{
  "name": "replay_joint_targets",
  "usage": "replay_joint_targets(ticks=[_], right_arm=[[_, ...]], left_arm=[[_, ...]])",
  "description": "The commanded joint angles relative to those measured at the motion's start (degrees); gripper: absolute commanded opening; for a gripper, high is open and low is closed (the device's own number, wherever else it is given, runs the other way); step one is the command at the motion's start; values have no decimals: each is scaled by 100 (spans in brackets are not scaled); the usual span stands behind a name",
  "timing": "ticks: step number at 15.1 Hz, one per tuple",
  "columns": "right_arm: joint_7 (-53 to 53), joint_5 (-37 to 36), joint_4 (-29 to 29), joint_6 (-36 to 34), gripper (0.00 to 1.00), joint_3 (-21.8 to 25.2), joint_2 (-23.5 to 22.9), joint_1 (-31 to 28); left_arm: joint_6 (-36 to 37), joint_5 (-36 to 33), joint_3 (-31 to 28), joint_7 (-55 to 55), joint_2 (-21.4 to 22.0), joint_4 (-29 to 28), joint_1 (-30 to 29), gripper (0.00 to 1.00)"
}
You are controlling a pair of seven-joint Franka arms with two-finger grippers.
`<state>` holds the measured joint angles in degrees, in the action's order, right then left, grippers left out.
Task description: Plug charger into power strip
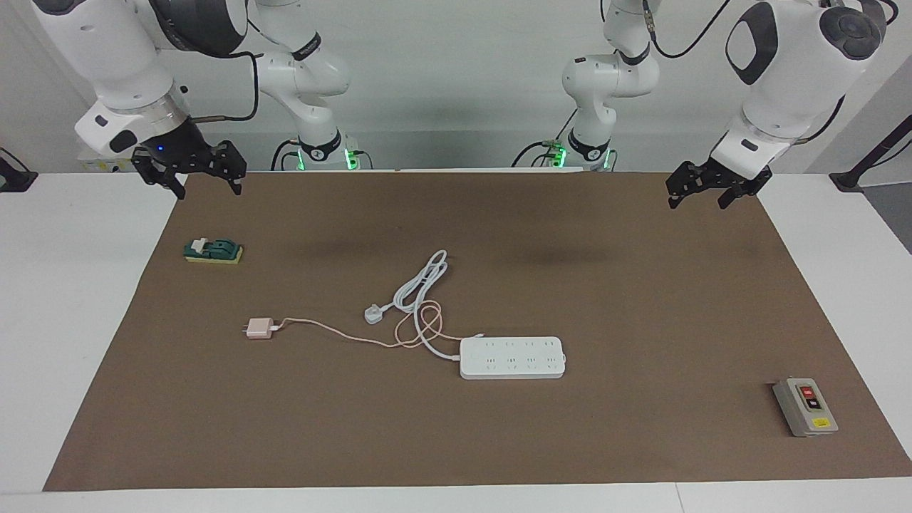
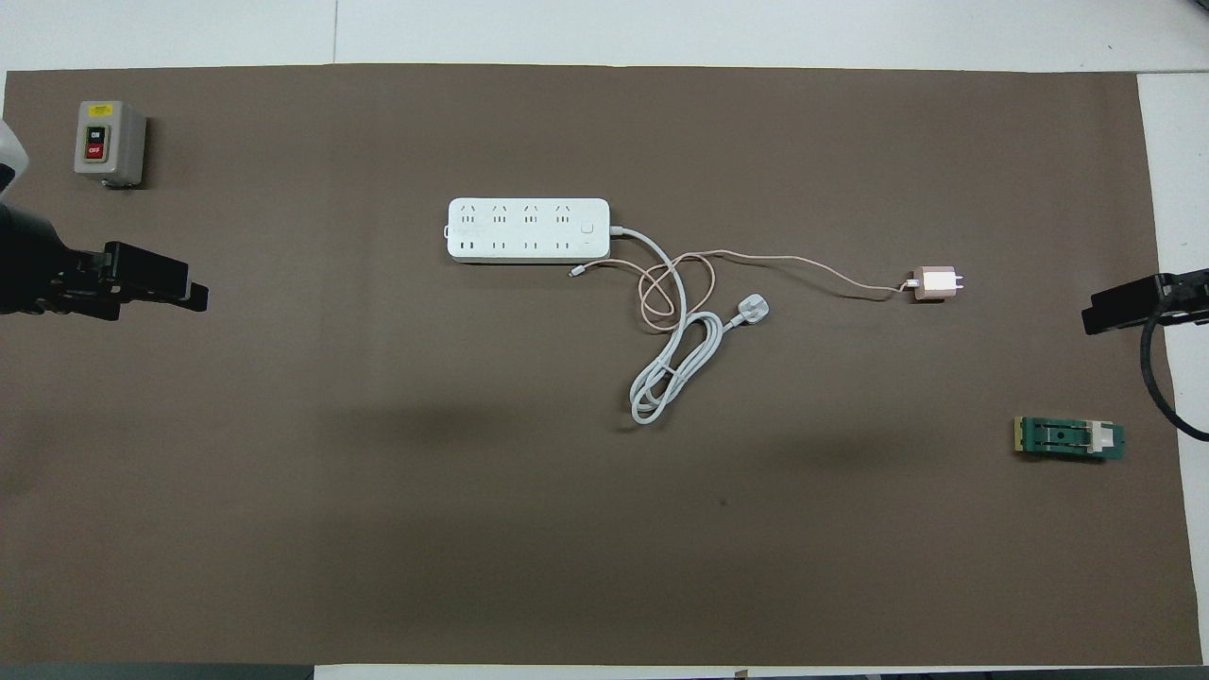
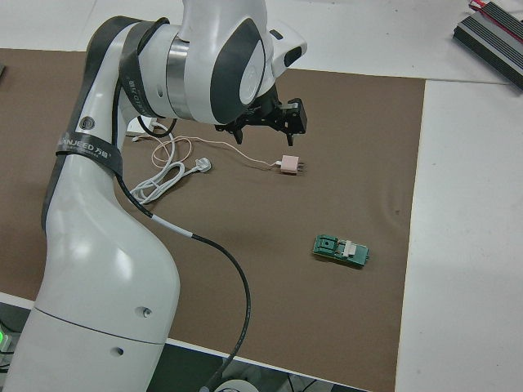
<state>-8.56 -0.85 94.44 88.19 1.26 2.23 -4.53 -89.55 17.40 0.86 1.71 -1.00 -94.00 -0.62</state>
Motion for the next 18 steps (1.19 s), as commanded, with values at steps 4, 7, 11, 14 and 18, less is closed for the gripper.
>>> replay_joint_targets(ticks=[4,7,11,14,18], right_arm=[[844,93,92,242,100,-21,-56,-259],[1697,662,101,312,100,-12,-328,-644],[2874,1014,101,602,100,-3,-820,-839],[4043,1594,101,865,100,-3,-1206,-988],[5547,2141,293,1471,100,-3,-1568,-936]], left_arm=[[-457,1685,11,1576,-75,-925,-492,100],[-476,2450,11,1912,-119,-1217,-501,100],[-204,3303,11,2165,-181,-1515,-624,100],[-273,3805,11,2894,-260,-1850,-642,100],[-370,4569,19,3054,-514,-2096,-606,100]])
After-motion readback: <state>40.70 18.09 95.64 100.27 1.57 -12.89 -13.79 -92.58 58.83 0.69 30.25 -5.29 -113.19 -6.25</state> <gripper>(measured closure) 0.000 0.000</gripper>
